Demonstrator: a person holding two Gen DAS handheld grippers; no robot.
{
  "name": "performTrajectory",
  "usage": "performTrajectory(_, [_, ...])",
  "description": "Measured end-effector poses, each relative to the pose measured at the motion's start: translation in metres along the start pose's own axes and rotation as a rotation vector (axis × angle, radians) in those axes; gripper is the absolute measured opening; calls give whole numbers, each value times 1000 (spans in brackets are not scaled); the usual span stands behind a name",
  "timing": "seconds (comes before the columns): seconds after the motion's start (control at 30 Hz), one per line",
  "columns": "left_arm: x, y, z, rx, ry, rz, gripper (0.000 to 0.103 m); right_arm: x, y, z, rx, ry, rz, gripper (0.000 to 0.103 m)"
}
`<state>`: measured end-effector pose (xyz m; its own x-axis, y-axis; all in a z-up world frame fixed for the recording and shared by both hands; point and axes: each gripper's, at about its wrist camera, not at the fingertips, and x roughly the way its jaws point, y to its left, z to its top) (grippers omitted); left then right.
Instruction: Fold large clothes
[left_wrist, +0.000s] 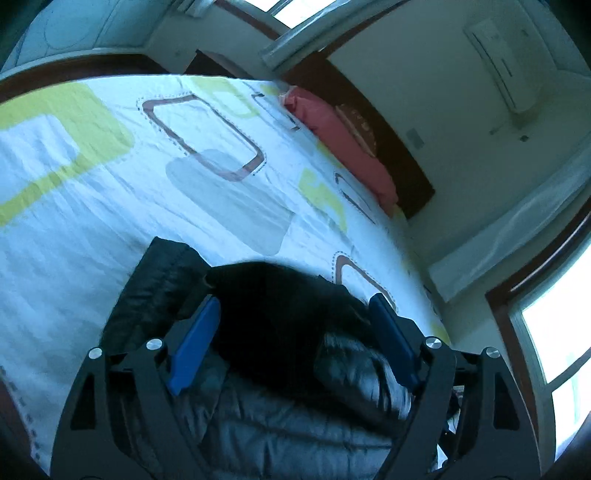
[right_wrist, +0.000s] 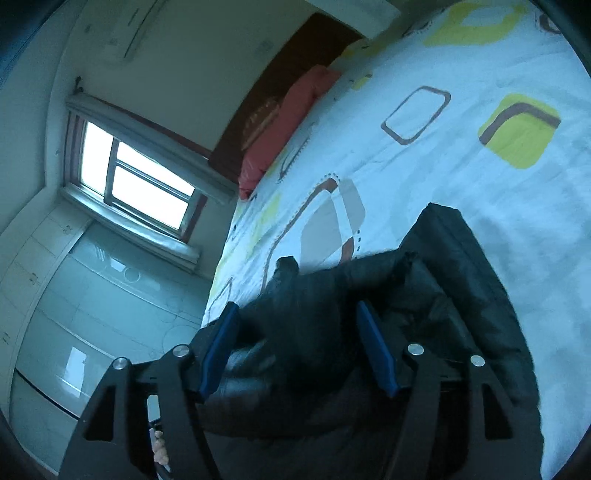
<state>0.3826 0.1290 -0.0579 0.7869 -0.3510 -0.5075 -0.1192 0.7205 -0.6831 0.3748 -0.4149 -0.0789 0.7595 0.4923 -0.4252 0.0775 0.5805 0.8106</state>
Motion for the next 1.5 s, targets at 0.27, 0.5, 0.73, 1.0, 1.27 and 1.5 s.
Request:
performTrajectory(0.27, [-3, -2, -9, 56, 38, 76, 81, 8, 21, -13, -131, 19, -160, 65])
performTrajectory(0.5, [29, -29, 4, 181, 52, 126, 81, 59, 54, 3, -290, 59, -315, 55])
performTrajectory(0.73, [87, -37, 16, 272, 88, 247, 81, 124, 70, 19, -484, 101, -475, 55])
performTrajectory(1.0, [142, -10, 21, 219, 223, 345, 81, 163, 41, 18, -455, 207, -542, 55])
performTrajectory(1.27, [95, -53, 25, 247, 69, 291, 79, 139, 97, 10, -528, 89, -483, 55])
performTrajectory(1.5, [132, -102, -23, 337, 200, 155, 79, 192, 125, -33, -636, 215, -458, 55])
